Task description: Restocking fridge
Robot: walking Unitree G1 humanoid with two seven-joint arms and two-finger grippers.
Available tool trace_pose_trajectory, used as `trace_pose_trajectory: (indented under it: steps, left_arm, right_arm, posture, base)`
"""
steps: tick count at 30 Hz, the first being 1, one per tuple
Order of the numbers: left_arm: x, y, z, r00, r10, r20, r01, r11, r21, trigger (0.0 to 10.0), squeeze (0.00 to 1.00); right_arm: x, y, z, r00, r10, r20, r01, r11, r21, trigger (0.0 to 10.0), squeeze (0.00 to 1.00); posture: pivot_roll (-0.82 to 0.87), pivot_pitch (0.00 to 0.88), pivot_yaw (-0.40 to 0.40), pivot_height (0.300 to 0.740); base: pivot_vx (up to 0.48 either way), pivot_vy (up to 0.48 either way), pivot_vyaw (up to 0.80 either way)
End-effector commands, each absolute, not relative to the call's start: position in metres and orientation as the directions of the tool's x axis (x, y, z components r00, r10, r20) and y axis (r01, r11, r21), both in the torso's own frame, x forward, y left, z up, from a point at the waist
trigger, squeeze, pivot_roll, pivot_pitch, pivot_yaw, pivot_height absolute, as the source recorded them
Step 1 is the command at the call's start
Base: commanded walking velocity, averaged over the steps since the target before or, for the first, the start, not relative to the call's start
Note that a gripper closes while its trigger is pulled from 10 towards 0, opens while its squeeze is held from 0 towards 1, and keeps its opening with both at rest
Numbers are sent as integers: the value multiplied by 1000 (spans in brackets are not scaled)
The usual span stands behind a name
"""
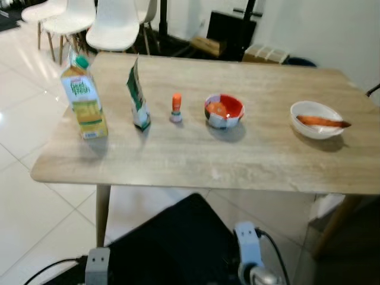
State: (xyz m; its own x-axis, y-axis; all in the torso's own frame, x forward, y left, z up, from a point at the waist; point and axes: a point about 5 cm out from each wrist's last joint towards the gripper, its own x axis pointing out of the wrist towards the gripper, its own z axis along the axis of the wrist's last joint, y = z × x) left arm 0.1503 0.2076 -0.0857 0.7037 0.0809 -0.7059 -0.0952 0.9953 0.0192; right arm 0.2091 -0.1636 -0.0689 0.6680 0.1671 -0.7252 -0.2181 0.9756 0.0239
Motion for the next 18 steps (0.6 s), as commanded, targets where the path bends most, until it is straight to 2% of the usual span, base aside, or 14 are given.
trace_pose_trajectory:
  steps: [1,7,18]
  left_arm:
    - [143,204,-90,680,62,-731,-69,997,20,10000,0]
    - [143,203,-90,677,57,-734,-59,998,22,10000,0]
    - [139,203,-91,675,58,-736,-52,998,31,10000,0]
  right_arm:
    - [198,-175,-75,639,118,-760,-165,986,14,10000,0]
    - [199,-176,-74,650,120,-750,-157,987,22,10000,0]
    - [190,-182,-79,620,106,-778,-176,984,-6,10000,0]
  posture:
    - [-34,109,-47,740]
    - [-36,110,-47,740]
    - [-40,108,-49,740]
  base:
    - [360,0,-800]
    - [354,0,-800]
    - [0,0,0]
